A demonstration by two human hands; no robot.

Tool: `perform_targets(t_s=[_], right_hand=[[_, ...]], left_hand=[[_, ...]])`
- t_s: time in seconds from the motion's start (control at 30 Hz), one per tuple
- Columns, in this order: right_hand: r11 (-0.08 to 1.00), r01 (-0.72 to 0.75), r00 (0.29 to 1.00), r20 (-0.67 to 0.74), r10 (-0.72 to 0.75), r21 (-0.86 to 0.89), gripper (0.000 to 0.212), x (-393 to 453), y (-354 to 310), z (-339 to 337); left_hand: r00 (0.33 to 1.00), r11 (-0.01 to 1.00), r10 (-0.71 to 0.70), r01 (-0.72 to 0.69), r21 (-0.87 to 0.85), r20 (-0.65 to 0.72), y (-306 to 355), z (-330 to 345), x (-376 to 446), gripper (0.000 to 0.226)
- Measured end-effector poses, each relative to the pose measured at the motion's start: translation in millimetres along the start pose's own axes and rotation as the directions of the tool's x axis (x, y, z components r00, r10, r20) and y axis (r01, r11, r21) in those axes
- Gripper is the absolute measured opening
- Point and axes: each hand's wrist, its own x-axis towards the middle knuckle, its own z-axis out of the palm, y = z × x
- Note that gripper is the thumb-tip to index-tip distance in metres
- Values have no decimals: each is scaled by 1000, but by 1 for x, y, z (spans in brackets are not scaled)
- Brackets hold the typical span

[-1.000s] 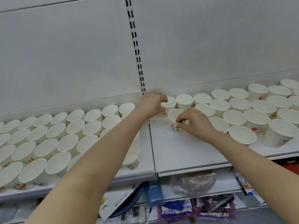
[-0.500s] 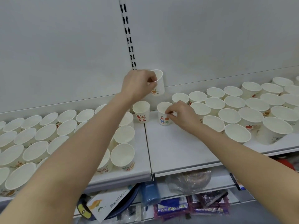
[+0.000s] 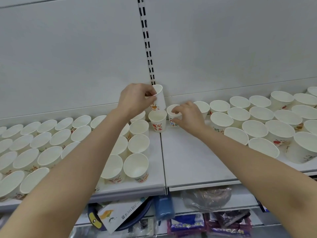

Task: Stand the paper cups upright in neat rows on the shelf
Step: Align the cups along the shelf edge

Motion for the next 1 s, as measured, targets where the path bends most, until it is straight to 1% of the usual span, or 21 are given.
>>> perform_targets(t_s=[0.07,0.1,0.2,0.27,0.4,0.47,0.6,0.67,0.7,0.73,0.77,0.8,0.83,0.9,0.93,1.0], right_hand=[[995,94,992,-82,-97,-36,37,0,-6,4],[988,147,984,-94,-151,-43,40,1,-11,6],[960,274,959,-58,-276,-51,40,4,-25,14],[959,276,960,-37,-279,-60,33,8,-31,20],[972,233,971,-47,-235,-43,15,16,-33,26],[974,223,973,-49,-225,-27,13,18,-32,28],[976,218,971,-99,-217,-2,23,15,-28,25],[981,192,968,-173,-183,35,19,9,-16,10],[986,164,964,-215,-155,23,16,6,-7,0],[993,117,962,-245,-117,-13,13,4,5,-11],[997,50,967,-246,-64,-64,12,3,17,-22],[992,-34,978,-209,8,-121,13,3,28,-33],[976,-117,985,-144,91,-183,15,4,36,-43],[921,-226,970,17,244,-316,22,7,46,-55],[899,-236,957,74,282,-368,24,8,48,-56],[889,-223,950,115,290,-401,21,9,49,-55]], left_hand=[[1000,1000,-6,6,-4,-12,0,-2,-2,10],[1000,1000,-10,10,-6,-16,0,-3,-2,10],[999,1000,-19,19,-4,-33,-1,-7,-5,9],[998,999,-32,33,3,-54,-2,-10,-7,9],[997,999,-40,40,-5,-66,-7,-19,-13,9],[998,999,-33,33,-5,-55,-9,-21,-17,9],[999,1000,-22,22,-14,-29,-10,-19,-25,7],[1000,999,-15,14,-31,-21,-8,-15,-29,7],[1000,999,-11,10,-41,-17,-6,-12,-30,7],[1000,999,-8,8,-48,-9,-3,-10,-31,8],[1000,999,-8,9,-53,6,0,-8,-31,8],[1000,998,-11,12,-56,25,3,-6,-30,8],[999,998,-13,16,-60,43,5,-4,-29,8],[998,997,-16,22,-77,68,8,-1,-24,9],[997,996,-18,25,-86,77,8,0,-21,9],[995,995,-14,24,-95,101,9,1,-19,10]])
